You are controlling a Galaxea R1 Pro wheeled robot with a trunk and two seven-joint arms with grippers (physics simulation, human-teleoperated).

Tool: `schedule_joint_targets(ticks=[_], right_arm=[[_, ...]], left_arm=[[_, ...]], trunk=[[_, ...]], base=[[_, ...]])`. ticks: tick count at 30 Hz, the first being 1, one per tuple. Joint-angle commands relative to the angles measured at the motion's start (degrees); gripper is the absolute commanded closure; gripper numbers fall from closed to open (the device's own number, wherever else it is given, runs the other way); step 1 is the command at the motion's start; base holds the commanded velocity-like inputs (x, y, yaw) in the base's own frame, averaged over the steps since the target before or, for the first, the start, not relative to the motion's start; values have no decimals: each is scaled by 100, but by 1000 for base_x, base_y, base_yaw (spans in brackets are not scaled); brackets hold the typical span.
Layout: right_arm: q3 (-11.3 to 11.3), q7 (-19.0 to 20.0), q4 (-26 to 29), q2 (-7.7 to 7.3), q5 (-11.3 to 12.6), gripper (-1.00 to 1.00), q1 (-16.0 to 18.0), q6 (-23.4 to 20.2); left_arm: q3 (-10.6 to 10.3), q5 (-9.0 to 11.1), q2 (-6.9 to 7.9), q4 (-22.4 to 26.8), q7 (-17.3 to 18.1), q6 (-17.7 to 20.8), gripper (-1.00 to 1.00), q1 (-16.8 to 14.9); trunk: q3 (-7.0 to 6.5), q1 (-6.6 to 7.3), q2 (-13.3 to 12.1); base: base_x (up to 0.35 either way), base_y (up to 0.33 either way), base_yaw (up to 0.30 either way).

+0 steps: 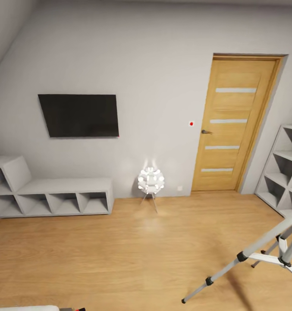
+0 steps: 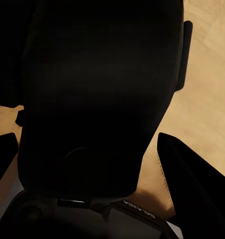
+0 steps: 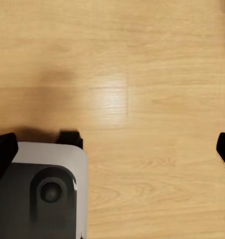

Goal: Attach the digital camera to the camera tripod in the bedroom.

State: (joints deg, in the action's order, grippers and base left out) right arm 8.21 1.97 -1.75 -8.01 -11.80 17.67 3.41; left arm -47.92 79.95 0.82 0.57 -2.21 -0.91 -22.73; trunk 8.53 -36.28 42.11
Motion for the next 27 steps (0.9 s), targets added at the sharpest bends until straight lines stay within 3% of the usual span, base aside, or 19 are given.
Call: schedule_joint_targets(ticks=[1,27], right_arm=[[46,10,-19,-7,-54,-100,9,36],[40,15,-14,-25,-59,-100,9,28]], left_arm=[[-51,37,3,6,-23,-8,100,-3],[-58,30,-3,4,-38,-6,100,-3]], trunk=[[9,-4,6],[9,-4,6]], base=[[318,0,19],[323,0,2]])
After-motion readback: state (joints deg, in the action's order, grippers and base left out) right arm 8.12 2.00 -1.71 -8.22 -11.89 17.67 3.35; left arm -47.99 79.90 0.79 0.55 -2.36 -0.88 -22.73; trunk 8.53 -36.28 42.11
